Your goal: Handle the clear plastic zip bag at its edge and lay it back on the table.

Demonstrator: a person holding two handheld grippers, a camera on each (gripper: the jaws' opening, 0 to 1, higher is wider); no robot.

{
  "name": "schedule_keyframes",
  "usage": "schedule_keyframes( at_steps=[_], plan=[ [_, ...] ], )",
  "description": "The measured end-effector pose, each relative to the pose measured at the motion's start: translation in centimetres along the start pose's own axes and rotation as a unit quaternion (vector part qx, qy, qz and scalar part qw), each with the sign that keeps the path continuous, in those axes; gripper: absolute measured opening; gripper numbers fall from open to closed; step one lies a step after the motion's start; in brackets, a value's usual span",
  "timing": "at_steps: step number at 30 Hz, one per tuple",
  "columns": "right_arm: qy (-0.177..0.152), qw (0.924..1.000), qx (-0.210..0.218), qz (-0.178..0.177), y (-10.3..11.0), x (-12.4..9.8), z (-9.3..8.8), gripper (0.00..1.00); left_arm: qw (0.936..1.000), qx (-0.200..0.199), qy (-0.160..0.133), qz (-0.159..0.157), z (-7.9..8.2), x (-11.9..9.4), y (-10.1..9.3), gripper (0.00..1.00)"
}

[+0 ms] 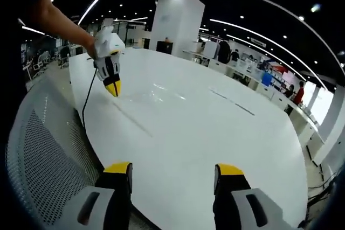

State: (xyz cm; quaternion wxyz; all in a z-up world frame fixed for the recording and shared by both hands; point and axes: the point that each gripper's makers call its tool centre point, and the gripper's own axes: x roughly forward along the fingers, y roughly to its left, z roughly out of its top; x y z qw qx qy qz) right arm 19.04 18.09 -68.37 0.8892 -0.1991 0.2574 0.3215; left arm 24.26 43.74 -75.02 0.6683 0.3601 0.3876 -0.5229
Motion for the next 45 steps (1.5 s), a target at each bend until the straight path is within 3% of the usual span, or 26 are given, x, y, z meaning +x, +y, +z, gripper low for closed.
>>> schedule_keyframes(
  at_steps=[6,15,30,45],
  plan=[
    [-0.017,0.9997,-0.010,0.017,0.5,0.5,1.9,0.57,0.9999,0.003,-0.007,0.007,0.7,-0.7,-0.3,0.00],
    [-0.047,0.9969,-0.021,0.059,2.5,1.6,4.9,0.46,0.9999,0.012,0.008,0.007,1.2,-1.2,-1.3,0.00],
    [-0.057,0.9918,-0.048,0.104,4.7,2.9,6.9,0.31,0.9997,0.015,0.016,0.014,2.6,-2.1,-2.6,0.00],
    [-0.057,0.9865,-0.080,0.131,6.2,4.0,7.8,0.30,0.9990,0.024,0.037,-0.006,3.4,-2.4,-3.7,0.00]
  ],
)
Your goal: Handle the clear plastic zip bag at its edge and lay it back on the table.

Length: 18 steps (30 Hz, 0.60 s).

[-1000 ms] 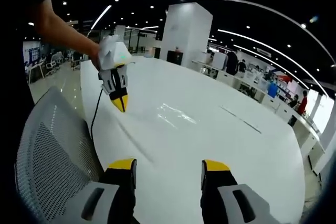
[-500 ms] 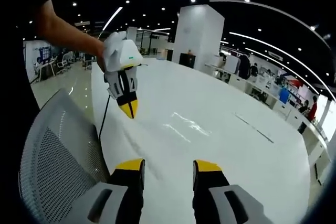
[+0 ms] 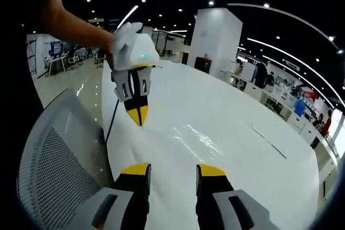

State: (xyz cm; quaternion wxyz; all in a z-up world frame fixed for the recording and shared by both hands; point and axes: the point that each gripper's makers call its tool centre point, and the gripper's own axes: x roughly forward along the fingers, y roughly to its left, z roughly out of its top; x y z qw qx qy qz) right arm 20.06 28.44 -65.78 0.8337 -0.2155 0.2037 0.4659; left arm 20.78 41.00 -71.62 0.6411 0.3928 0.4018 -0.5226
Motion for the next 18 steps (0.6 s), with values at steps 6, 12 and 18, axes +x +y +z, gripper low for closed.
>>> schedule_keyframes(
  at_steps=[6,12,18],
  plan=[
    [0.005,0.9998,-0.011,0.015,0.7,0.8,0.3,0.28,0.9998,0.015,0.005,-0.009,0.7,-0.3,-0.6,0.00],
    [0.013,0.9992,-0.025,0.028,1.0,1.3,0.1,0.25,0.9995,0.031,0.002,-0.010,1.8,-0.7,-0.9,0.00],
    [0.019,0.9986,-0.036,0.032,1.0,1.8,-0.1,0.23,0.9987,0.050,-0.006,-0.005,2.7,-0.6,-0.6,0.00]
  ],
)
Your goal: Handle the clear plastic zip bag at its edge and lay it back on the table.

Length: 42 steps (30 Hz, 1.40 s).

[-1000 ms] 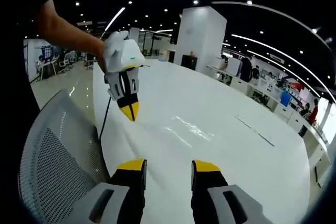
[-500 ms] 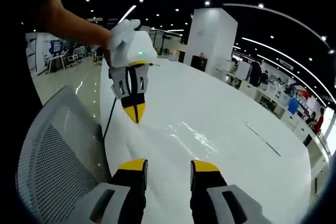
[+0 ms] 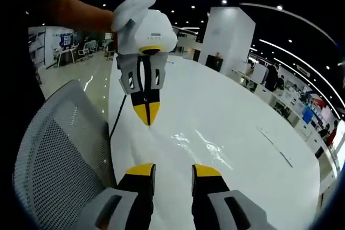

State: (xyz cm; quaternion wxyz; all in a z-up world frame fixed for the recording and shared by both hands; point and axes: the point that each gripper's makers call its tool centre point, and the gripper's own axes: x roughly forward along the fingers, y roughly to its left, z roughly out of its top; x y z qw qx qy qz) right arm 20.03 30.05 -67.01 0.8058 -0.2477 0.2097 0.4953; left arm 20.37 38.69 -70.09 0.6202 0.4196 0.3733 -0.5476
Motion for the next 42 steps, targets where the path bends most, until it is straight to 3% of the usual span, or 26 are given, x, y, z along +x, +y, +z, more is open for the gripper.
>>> schedule_keyframes(
  at_steps=[10,14,29,32,36,39,42],
  plan=[
    [0.015,0.9996,-0.022,0.007,0.5,1.0,-0.4,0.19,0.9995,0.031,-0.006,-0.001,1.5,0.2,0.0,0.00],
    [0.028,0.9987,-0.044,0.005,0.7,1.5,-0.9,0.13,0.9991,0.040,-0.011,0.001,2.3,0.1,-0.1,0.00],
    [0.043,0.9975,-0.055,-0.001,0.8,1.7,-2.1,0.00,0.9952,0.077,-0.055,0.024,4.3,0.3,-0.7,0.00],
    [0.041,0.9973,-0.061,-0.002,0.8,1.5,-2.2,0.00,0.9916,0.097,-0.074,0.042,4.7,0.2,-0.3,0.00],
    [0.040,0.9968,-0.070,-0.001,0.8,1.3,-2.3,0.00,0.9823,0.133,-0.114,0.066,5.7,-0.1,0.0,0.01],
    [0.036,0.9968,-0.071,-0.003,0.6,1.2,-2.1,0.00,0.9783,0.145,-0.128,0.075,6.0,-0.1,0.1,0.10],
    [0.036,0.9966,-0.074,-0.004,0.5,1.2,-2.0,0.00,0.9783,0.145,-0.124,0.081,5.7,0.2,0.4,0.08]
  ],
)
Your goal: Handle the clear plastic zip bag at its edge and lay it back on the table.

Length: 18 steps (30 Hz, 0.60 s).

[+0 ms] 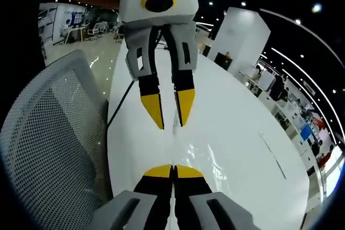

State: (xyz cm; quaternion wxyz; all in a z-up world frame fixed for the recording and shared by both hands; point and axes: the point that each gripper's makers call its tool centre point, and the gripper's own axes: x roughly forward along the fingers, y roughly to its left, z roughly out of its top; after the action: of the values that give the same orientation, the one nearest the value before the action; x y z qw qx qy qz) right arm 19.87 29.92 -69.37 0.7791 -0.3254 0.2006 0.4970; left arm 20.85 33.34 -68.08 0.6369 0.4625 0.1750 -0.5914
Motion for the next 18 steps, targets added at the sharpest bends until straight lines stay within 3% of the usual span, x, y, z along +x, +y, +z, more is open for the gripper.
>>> schedule_keyframes(
  at_steps=[10,18],
  plan=[
    [0.000,1.0000,-0.005,-0.001,-0.1,-0.1,0.2,0.00,0.9999,-0.013,0.000,0.003,-0.8,0.6,0.3,0.00],
    [0.001,1.0000,0.004,-0.006,-0.2,-0.2,0.0,0.00,0.9999,-0.015,0.004,-0.004,-1.0,1.2,0.0,0.00]
  ],
)
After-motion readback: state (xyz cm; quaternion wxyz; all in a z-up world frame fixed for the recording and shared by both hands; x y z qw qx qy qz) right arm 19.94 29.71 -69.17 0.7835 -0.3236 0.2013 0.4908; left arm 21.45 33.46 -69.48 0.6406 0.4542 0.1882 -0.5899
